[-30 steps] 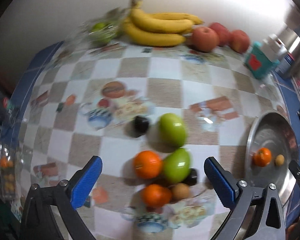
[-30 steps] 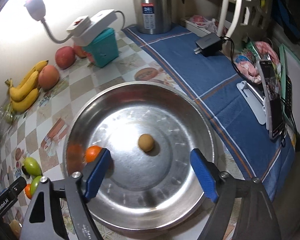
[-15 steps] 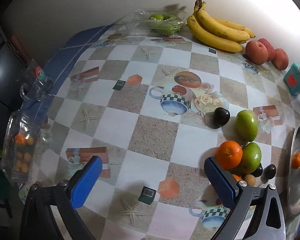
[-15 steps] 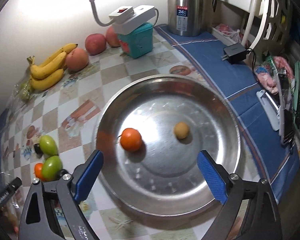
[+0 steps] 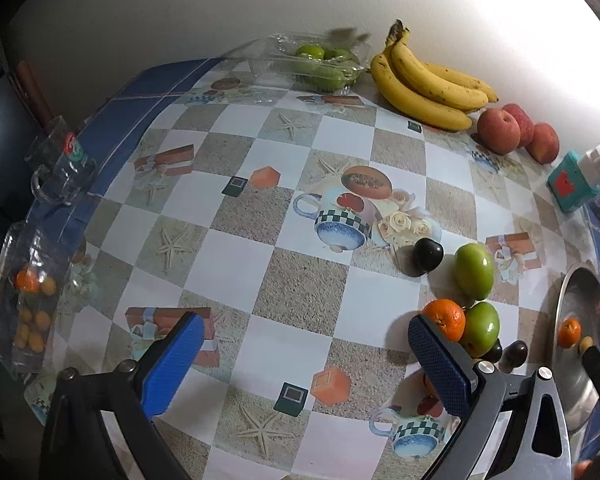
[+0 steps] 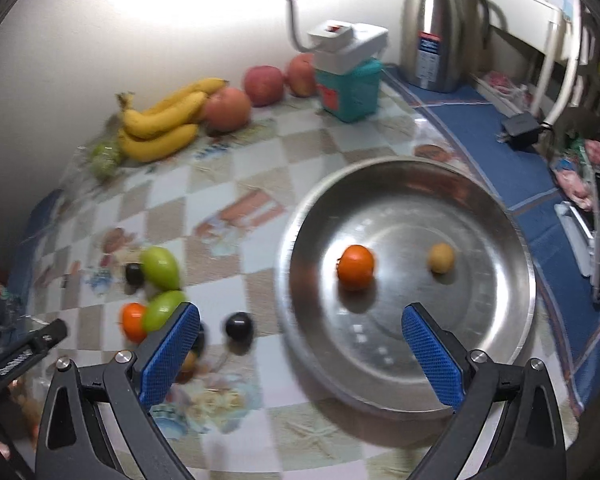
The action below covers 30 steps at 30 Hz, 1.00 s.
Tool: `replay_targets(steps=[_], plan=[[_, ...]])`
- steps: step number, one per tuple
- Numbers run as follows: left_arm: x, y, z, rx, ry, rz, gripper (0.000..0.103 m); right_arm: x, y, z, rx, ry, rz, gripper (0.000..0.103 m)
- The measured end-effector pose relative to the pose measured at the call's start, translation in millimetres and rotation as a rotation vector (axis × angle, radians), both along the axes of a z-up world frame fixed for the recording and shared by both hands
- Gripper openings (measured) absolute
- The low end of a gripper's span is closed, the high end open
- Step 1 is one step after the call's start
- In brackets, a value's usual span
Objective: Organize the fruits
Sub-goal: 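Move the right tool to the dark plum and grasp it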
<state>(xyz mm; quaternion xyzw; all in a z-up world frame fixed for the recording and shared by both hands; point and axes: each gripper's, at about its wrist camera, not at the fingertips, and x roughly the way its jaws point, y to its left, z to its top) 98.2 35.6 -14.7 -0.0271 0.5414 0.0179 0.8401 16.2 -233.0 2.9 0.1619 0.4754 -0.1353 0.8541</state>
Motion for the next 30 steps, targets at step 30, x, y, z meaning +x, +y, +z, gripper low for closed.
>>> replay_targets(steps=[30], plan=[[-1.7, -14.8, -10.3, -0.111, 0.069, 0.001, 0.103, 22.3, 41.9, -31.7, 0.137, 0.097, 0.152, 0.071]])
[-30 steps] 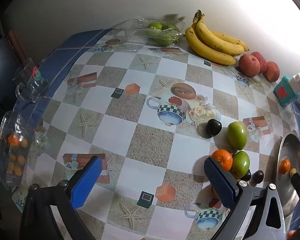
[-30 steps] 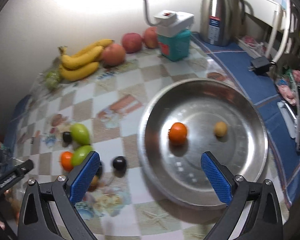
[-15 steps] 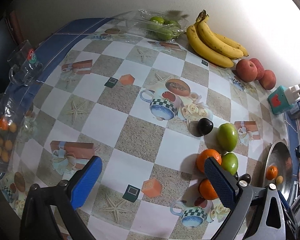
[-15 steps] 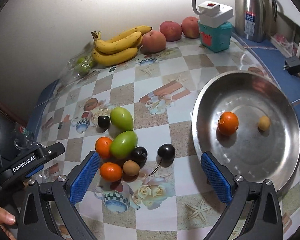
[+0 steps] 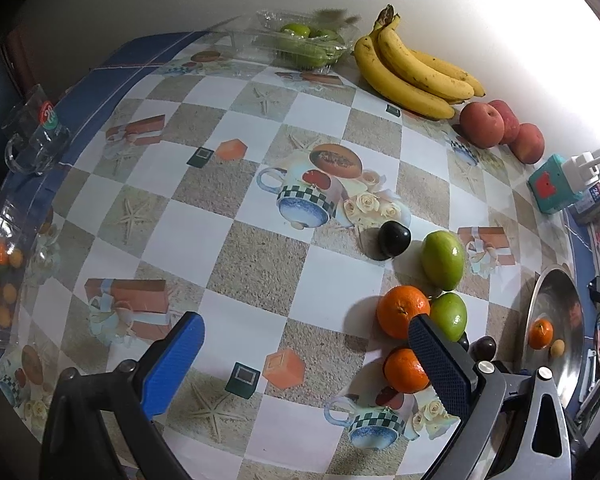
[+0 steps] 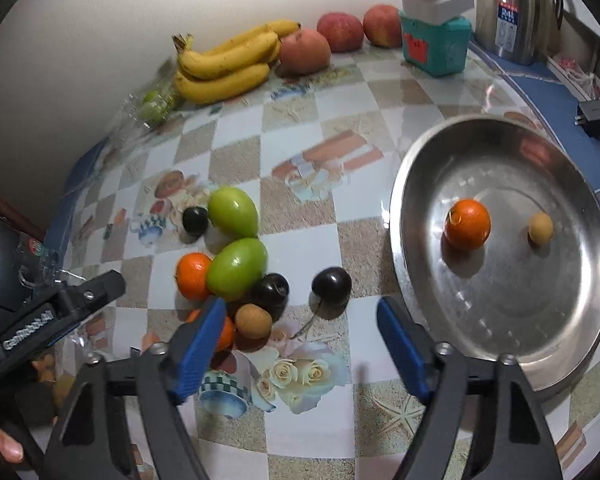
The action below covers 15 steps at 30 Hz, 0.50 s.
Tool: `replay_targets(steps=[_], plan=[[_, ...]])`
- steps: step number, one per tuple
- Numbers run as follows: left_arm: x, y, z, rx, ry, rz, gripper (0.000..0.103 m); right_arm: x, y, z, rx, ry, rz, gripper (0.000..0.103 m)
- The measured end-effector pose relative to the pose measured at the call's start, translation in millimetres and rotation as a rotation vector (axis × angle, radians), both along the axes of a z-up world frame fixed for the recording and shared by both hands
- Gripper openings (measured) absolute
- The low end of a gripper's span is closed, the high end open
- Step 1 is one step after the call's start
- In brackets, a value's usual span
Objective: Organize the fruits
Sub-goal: 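Move the right tool to the dark plum and grasp it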
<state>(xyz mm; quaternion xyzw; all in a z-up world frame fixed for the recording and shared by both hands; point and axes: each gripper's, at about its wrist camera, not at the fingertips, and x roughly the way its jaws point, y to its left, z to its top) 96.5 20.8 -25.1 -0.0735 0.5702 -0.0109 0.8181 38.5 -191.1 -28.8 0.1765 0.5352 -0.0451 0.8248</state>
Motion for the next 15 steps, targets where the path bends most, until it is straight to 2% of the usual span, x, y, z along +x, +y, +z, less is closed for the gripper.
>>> replay_targets(steps=[1, 3, 6, 15], plan=[[0.0, 0.2, -1.0, 0.000, 0.005, 0.006, 0.103, 1.5, -0.2, -3.9, 0.001, 0.013, -0.001, 0.062], [0.1, 0.6, -3.4, -0.006, 0.015, 0.018, 0.103, 4.0, -0.8, -9.3, 0.000, 0.028, -0.002, 0.052], [0.6, -0.1, -6.3, -0.006, 0.024, 0.020, 0.103, 7.8, -1.5, -14.7, -0.033, 0.047, -0.008, 0.045], [0.6, -8.1, -8.5, 0.011, 0.031, 0.001, 0.103, 19.1, -4.8, -24.2, -0.049, 0.073, -0.038, 0.038]])
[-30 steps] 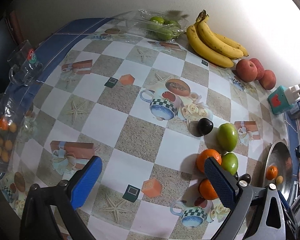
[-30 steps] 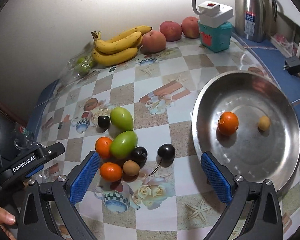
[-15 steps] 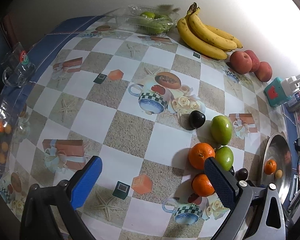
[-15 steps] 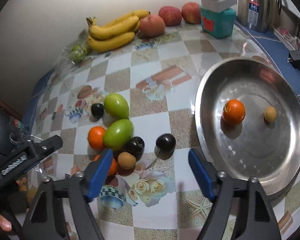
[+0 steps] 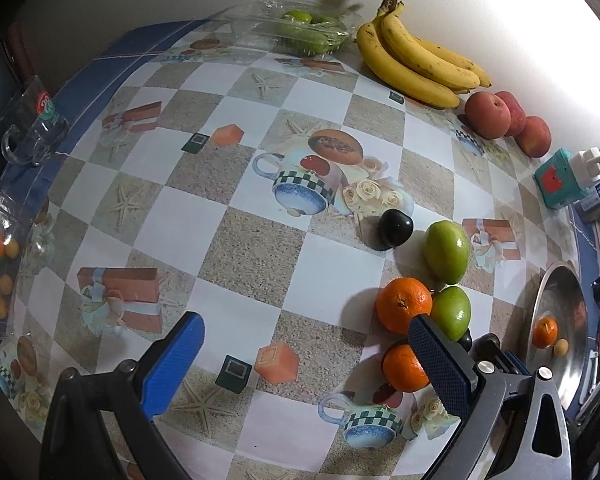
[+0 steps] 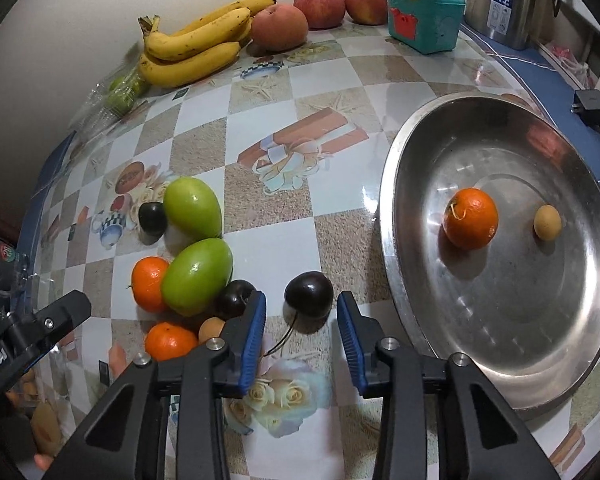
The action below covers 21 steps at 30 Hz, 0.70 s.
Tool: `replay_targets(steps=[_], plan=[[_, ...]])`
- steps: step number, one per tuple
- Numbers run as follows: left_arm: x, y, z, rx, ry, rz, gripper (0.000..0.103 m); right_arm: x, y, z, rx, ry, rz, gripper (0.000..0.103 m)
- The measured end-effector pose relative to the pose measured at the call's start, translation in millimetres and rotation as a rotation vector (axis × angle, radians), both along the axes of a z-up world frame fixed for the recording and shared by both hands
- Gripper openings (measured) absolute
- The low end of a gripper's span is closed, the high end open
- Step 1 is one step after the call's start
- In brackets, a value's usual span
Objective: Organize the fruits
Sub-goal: 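Move the right tool to the dark plum and grasp it, then grasp an orange with the left tool while the right tool holds the plum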
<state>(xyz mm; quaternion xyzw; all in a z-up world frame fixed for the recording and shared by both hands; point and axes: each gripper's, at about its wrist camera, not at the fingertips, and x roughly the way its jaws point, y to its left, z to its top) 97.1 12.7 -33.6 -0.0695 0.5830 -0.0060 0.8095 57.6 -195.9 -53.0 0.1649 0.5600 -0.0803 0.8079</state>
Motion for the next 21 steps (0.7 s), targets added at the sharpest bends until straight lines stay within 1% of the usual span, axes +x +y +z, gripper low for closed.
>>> replay_targets(steps=[5, 11, 13, 17, 21], plan=[[-2.0, -7.1, -2.3, 0.007, 0.006, -0.020, 0.103, 5.1, 3.1, -5.0, -0.044, 0.018, -0.006, 0.037], [-3.9, -14.9, -5.4, 0.003, 0.020, -0.043, 0.103, 8.3, 6.0, -13.5, -0.059, 0.039, 0.005, 0.032], [-4.5, -16.2, -6.7, -0.005, 0.028, -0.046, 0.103, 8.7, 5.8, -13.5, -0.067, 0.037, 0.005, 0.028], [-6.0, -19.1, -8.8, -0.018, 0.041, -0.056, 0.103, 7.2, 4.6, -12.7, -0.059, 0.033, 0.001, 0.027], [-6.8, -22.5, -11.3, -0.054, 0.060, -0.080, 0.103, 2.2, 1.5, -6.0, -0.031, 0.011, -0.009, 0.027]])
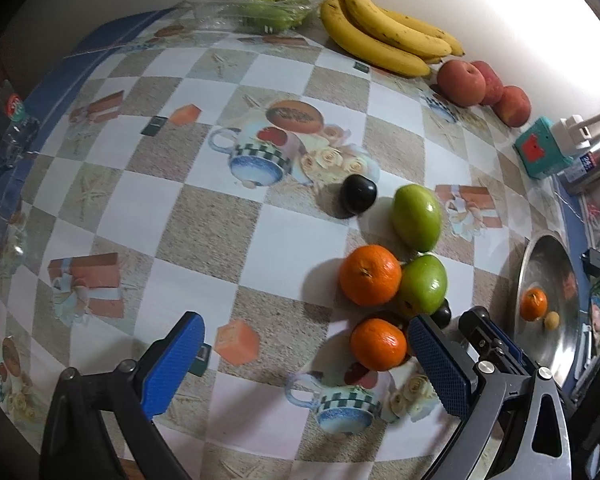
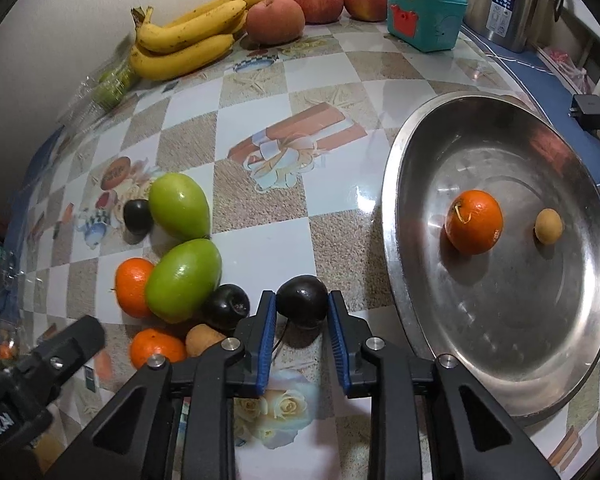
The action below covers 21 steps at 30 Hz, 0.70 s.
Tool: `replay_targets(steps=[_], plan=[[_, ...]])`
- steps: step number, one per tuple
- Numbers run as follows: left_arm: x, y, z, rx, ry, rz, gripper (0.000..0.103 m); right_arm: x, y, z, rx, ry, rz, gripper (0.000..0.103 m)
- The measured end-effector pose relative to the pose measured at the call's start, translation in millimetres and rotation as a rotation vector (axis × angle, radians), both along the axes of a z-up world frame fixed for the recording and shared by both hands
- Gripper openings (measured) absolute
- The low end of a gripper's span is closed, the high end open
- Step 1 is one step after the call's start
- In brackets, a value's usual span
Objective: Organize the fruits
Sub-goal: 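Grasp an orange with the left tool while the right tool holds the plum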
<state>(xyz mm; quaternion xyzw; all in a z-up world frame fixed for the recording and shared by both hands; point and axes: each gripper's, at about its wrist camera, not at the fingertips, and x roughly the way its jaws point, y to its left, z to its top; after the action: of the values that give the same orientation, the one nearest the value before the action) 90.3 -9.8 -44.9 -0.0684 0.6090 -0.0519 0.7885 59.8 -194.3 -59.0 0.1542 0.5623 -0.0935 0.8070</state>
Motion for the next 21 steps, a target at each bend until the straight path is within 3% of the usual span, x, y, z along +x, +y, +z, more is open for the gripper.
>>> replay_targets(steps=[7, 12, 16, 21], plan=[[-2.4, -12.6, -5.5, -0.045, 0.034, -0.069, 0.099, -16.7, -6.3, 22.6, 0.029, -0.059, -0.020, 0.027], [-5.8, -28.3, -13.0, -0.067, 0.062, -0.133, 0.083, -25.6, -15.2, 33.3, 0.037, -0.089, -0.056, 0.027], [-5.2, -38.1, -21.9, -0.049, 0.085, -0.158, 0.064, -27.3, -17.3, 34.7, 0.048, -0.094, -0.061, 0.027], [-1.5, -39.7, -24.1, -0.065, 0.088, -0.155, 0.053, -28.4, -17.5, 35.8, 0.062, -0.096, -0.055, 0.027]])
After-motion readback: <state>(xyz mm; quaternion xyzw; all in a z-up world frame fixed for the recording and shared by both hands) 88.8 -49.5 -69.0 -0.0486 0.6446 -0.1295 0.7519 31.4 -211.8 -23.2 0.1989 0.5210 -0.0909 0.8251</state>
